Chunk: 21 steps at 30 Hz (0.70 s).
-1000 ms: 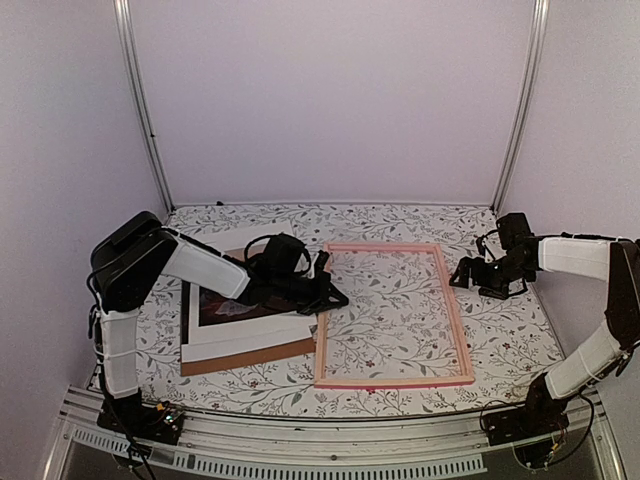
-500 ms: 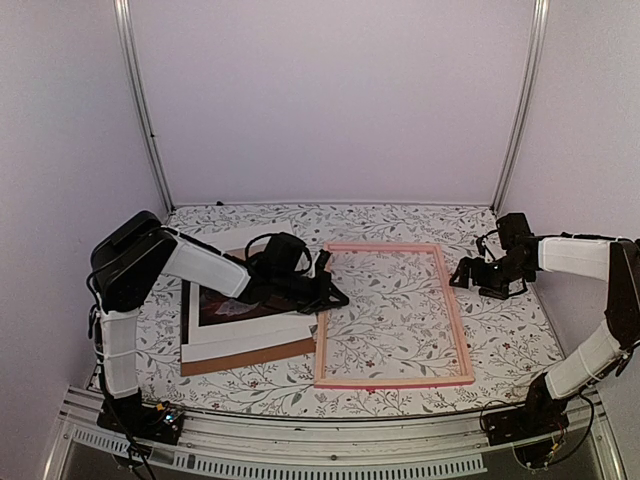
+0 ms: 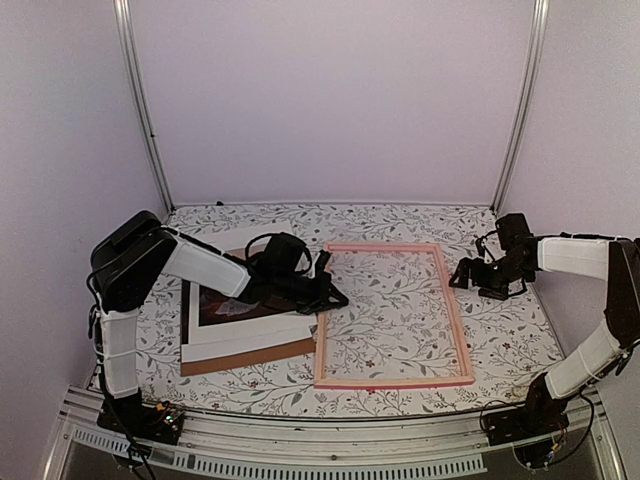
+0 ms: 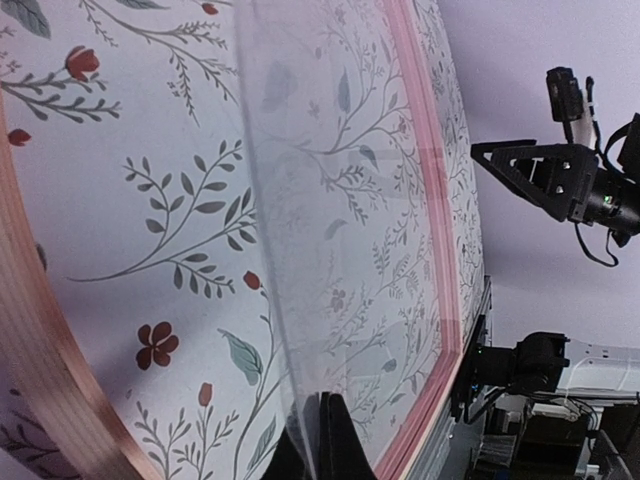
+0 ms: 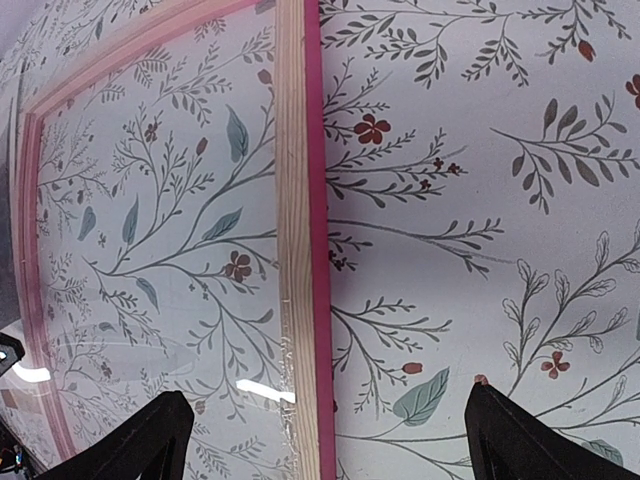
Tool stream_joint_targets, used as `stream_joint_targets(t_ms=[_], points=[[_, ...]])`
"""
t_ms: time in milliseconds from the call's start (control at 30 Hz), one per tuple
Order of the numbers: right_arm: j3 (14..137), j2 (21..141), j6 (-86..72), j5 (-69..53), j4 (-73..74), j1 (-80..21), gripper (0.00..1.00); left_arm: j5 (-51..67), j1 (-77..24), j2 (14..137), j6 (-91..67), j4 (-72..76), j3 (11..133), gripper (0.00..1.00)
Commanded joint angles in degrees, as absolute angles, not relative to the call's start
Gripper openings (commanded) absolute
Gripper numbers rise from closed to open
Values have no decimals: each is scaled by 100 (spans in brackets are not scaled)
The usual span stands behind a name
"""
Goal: Put the photo into the frame
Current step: Place the glass panel on the frame body.
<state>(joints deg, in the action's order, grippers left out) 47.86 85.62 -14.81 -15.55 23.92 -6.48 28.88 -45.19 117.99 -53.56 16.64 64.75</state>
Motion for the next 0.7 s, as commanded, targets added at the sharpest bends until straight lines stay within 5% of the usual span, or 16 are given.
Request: stream_joint_targets(t_ms=[0, 667], points=[[4729, 8606, -1520, -1533, 2312, -687, 99, 2963, -4514, 11729, -5204, 1475, 6517, 0], [4687, 8595, -1514, -1532, 2312, -697, 99, 2970, -4508, 11720, -5173, 1398, 6500, 0]])
